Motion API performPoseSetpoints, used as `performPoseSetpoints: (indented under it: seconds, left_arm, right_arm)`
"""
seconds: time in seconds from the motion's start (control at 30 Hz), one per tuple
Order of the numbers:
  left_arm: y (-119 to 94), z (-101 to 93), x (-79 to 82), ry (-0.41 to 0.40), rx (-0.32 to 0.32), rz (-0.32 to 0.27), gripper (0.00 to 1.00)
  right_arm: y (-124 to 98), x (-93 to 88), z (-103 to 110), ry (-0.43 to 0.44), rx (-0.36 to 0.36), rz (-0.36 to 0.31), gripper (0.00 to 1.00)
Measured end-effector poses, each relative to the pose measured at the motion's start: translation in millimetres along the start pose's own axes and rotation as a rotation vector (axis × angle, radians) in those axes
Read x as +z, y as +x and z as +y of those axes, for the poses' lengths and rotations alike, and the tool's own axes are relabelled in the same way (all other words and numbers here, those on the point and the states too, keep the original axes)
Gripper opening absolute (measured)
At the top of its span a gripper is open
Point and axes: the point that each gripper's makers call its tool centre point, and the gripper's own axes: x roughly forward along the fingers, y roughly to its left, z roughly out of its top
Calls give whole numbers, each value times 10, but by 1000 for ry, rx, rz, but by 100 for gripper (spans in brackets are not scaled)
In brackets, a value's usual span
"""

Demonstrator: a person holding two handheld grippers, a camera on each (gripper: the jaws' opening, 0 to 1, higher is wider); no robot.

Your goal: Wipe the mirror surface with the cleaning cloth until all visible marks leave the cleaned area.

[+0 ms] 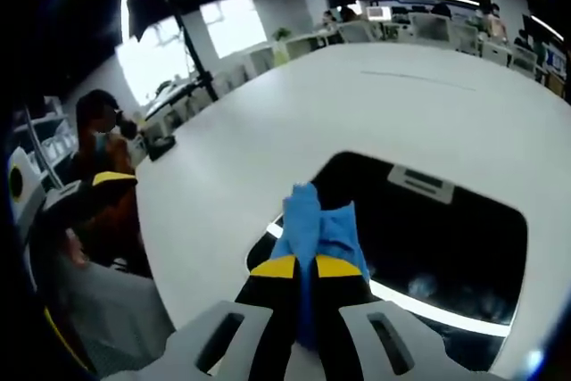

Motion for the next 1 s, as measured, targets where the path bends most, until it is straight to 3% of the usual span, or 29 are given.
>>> performPoseSetpoints:
  seconds: [0.33,1.0]
  left_arm:
    - [-2,-3,-2,-1,0,2,99]
    - [1,-6,7,0,-1,-2,98]
  right_arm:
    - [126,48,216,9,47,-7,1]
    - [140,64,203,-11,69,0,1]
